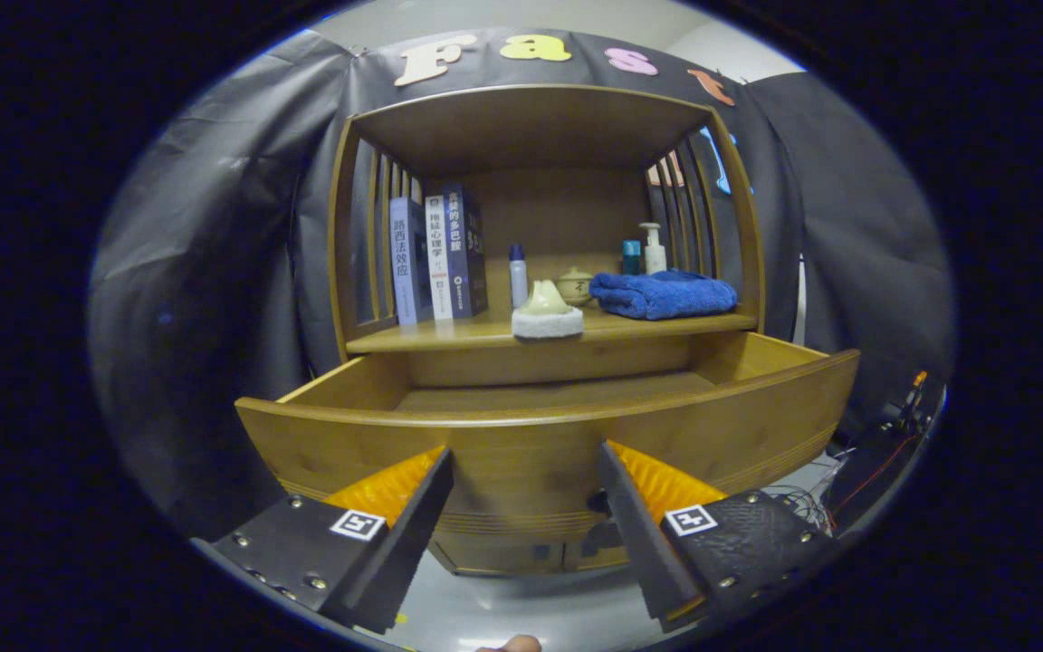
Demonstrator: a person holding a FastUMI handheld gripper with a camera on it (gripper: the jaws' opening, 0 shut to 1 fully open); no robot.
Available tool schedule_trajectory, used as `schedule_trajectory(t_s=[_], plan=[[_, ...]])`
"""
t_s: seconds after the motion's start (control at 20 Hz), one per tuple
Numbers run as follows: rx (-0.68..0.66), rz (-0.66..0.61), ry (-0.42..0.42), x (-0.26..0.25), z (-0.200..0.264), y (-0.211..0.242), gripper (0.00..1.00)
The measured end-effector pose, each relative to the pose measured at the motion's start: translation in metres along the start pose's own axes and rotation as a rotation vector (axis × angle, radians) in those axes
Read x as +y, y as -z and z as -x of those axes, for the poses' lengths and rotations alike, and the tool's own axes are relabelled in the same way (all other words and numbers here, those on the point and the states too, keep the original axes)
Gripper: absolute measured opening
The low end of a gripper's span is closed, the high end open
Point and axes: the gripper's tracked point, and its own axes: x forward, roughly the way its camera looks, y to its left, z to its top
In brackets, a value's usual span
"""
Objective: Pull open the drawer, take out the items inside it, and place them on the countertop above the cabinet.
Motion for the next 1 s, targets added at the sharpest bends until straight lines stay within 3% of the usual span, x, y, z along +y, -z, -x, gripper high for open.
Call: schedule_trajectory(t_s=[1.0], plan=[[0.035, -0.034, 0.015, 0.007, -0.088, -0.019, 0.97]])
